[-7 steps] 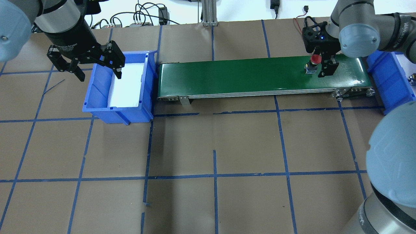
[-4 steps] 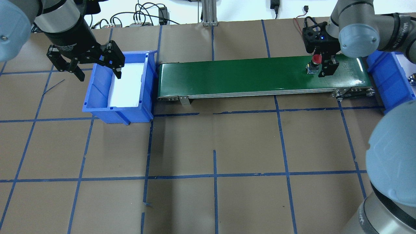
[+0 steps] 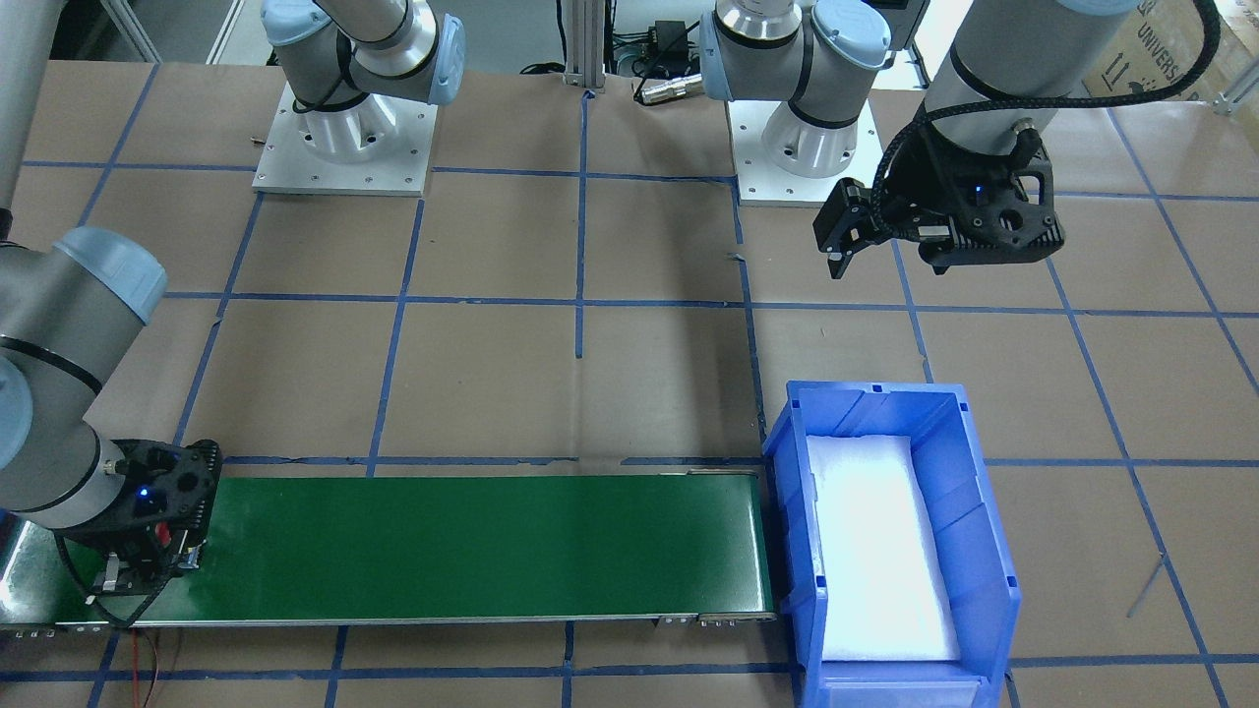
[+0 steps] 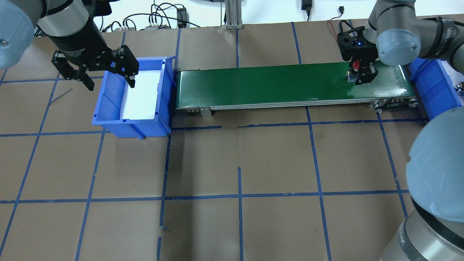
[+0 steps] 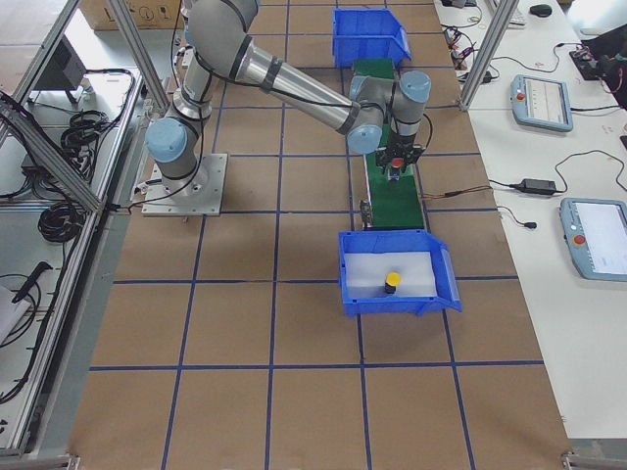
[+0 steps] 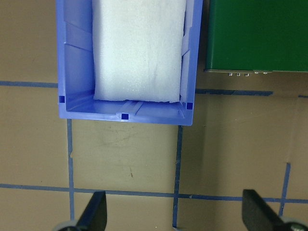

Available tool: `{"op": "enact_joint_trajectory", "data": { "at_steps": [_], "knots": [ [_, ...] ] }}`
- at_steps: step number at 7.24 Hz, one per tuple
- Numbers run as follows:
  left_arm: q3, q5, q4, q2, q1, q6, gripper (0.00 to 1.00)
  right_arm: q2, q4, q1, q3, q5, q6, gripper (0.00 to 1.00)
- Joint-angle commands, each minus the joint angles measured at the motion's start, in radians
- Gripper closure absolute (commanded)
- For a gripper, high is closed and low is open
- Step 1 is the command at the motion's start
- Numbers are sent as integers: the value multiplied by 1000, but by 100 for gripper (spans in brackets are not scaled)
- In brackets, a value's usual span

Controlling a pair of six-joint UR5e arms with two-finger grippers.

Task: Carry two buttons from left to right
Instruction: 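Lift the red button with the right gripper and carry it over the end bin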

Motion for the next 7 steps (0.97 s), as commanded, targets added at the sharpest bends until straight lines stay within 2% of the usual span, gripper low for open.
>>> {"op": "enact_joint_trajectory", "data": {
  "at_steps": [1,2,3,4,5,6,7],
  "knots": [
    [0,0,0,0,1,0,0,-9,1,-11,-21,-24,-3,90],
    [0,0,0,-1,-2,0,0,-13,27,-72,-63,-4,-35,92],
    [0,0,0,0,-2,0,0,-25,132,-180,-120,57,-89,92],
    [0,1,0,0,-2,0,0,-41,189,-259,-175,65,-170,92],
    [0,0,0,-1,-2,0,0,-47,196,-340,-199,68,-208,92],
    [2,1,2,0,-1,0,0,-43,169,-424,-194,95,-329,92],
    [0,1,0,0,4,0,0,-26,127,-452,-185,94,-424,91]
  ]
}}
